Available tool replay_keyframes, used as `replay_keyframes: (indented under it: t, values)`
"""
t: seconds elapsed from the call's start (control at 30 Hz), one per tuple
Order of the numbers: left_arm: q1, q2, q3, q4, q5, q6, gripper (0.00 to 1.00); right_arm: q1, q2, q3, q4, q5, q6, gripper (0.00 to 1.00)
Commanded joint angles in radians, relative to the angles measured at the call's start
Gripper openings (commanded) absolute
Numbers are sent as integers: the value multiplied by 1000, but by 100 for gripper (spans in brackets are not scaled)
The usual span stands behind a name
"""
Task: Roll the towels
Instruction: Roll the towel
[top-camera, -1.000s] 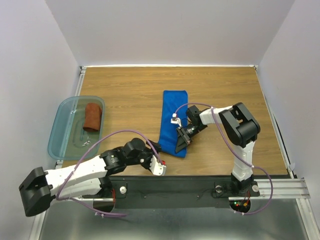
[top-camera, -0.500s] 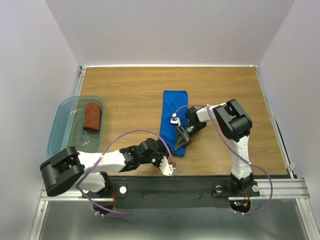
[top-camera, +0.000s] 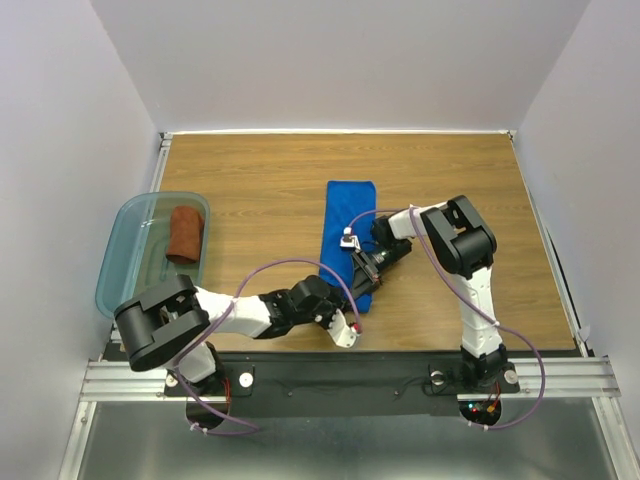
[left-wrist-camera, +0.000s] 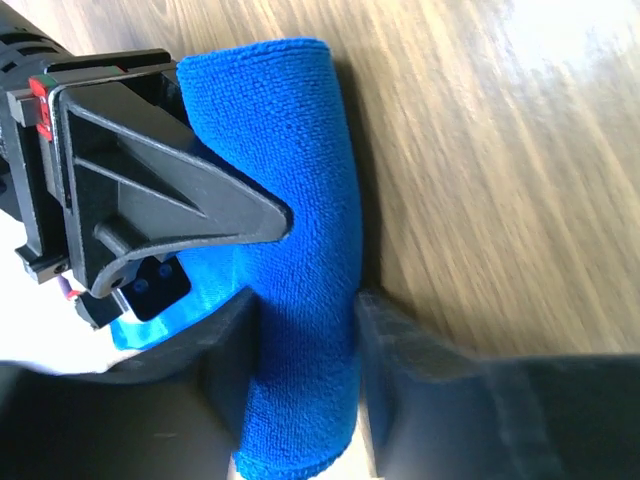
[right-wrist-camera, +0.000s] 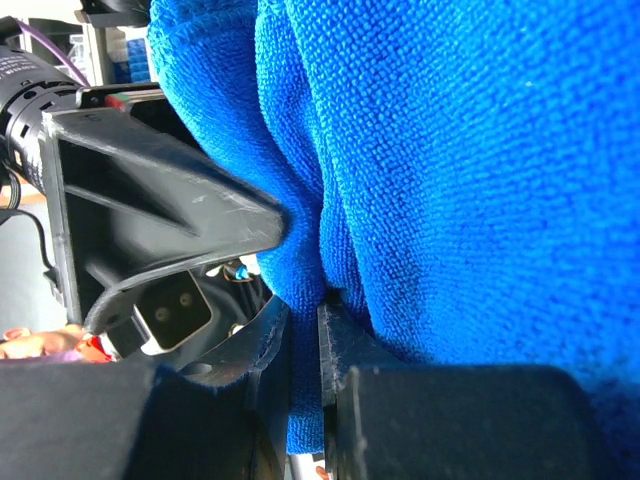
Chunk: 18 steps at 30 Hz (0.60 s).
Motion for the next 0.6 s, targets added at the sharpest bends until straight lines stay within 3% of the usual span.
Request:
replay_keyframes:
  t: [0.0, 0.03, 0.1, 0.13, 0.23, 0.27, 0.37, 0.57]
  values:
    - [-7, 29, 37, 13, -19, -24, 41, -5, 25, 28, -40, 60, -92, 4]
    - [-9, 27, 54, -16, -20, -33, 32, -5, 17, 30, -40, 70, -92, 5]
    - [-9, 16, 92, -108, 10, -62, 24, -7, 2, 34, -37, 86, -84, 8]
    - [-9, 12, 135, -216, 30, -101, 17, -11, -15, 39, -32, 106, -75, 12]
    - [-9, 12, 192, -364, 127, -159, 10, -42, -38, 71, -30, 132, -52, 22]
    - [-7, 15, 215, -443, 151, -190, 6, -53, -55, 85, -30, 148, -37, 31]
    - [-9, 50, 254, -565, 220, -230, 1, -103, -93, 137, -30, 197, -2, 44]
    - [1, 117, 310, -674, 306, -288, 0, -209, -162, 246, -32, 266, 58, 67]
